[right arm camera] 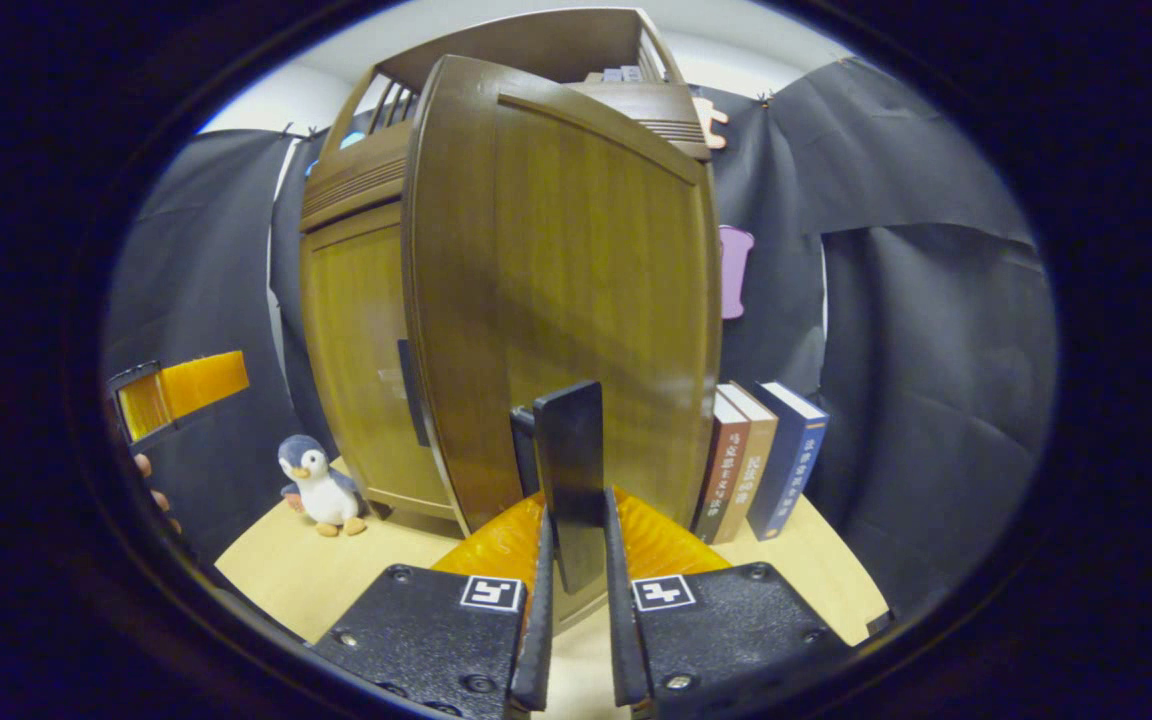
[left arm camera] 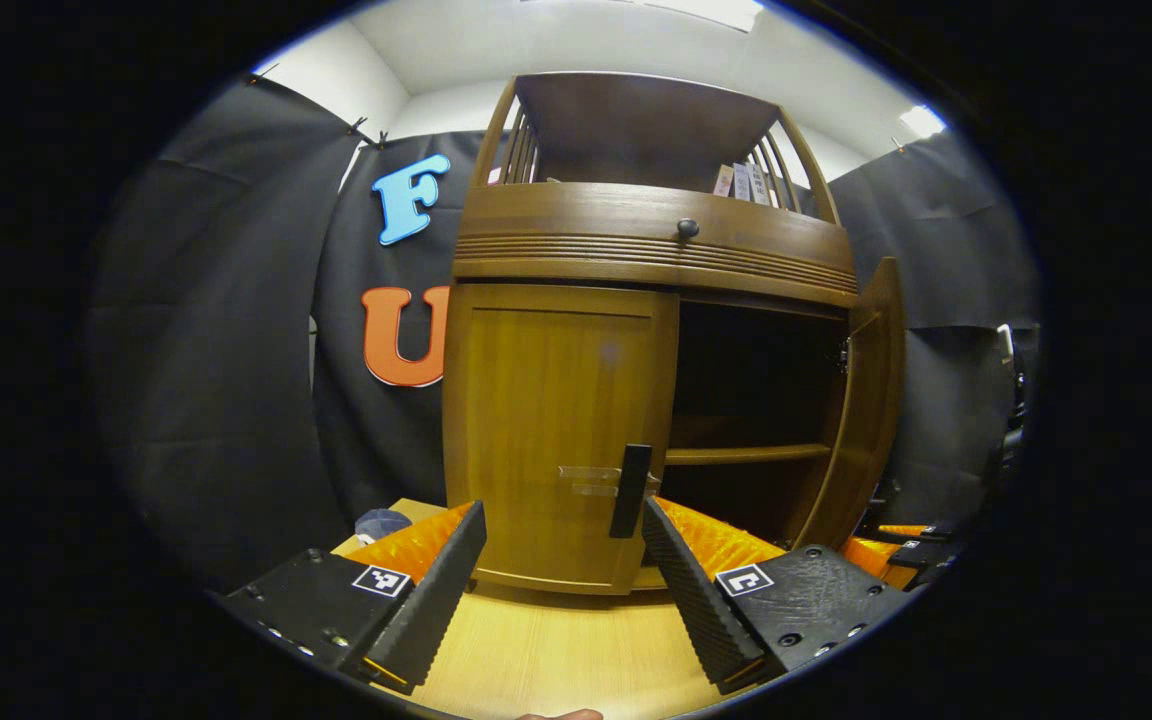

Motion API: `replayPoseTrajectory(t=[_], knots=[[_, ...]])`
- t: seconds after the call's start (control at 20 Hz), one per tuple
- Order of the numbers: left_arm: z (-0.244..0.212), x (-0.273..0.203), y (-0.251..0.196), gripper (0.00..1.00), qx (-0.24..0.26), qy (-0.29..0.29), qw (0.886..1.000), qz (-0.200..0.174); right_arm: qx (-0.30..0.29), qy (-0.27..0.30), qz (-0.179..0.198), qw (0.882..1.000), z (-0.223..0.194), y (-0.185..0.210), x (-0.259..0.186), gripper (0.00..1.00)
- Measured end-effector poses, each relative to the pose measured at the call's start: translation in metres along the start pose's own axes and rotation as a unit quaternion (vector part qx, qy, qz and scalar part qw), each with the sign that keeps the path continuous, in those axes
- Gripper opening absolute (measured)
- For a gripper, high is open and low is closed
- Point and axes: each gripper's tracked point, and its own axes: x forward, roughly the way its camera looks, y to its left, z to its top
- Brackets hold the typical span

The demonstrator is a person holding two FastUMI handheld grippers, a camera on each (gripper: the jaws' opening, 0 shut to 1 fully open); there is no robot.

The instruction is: Open the right door of the double-door shoe cabinet with the right hand, and open the left door with the left hand.

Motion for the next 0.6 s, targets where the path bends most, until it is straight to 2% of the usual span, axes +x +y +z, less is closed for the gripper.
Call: replayPoseTrajectory(t=[0.25, 0.45, 0.5, 0.6], knots=[[-0.003, 0.011, -0.023, 0.95, 0.000, 0.002, 1.000, -0.024, 0.004, 0.009, -0.033, 0.999, -0.002, -0.030, -0.017, 0.22], [-0.004, 0.014, -0.041, 0.95, 0.004, 0.005, 0.999, -0.041, 0.012, 0.011, -0.039, 0.999, -0.007, -0.042, -0.026, 0.19], [-0.004, 0.014, -0.044, 1.00, 0.006, 0.004, 0.999, -0.044, 0.013, 0.013, -0.041, 0.999, -0.007, -0.045, -0.028, 0.18], [-0.007, 0.015, -0.051, 0.95, 0.009, 0.003, 0.999, -0.049, 0.015, 0.014, -0.045, 0.999, -0.008, -0.050, -0.030, 0.17]])
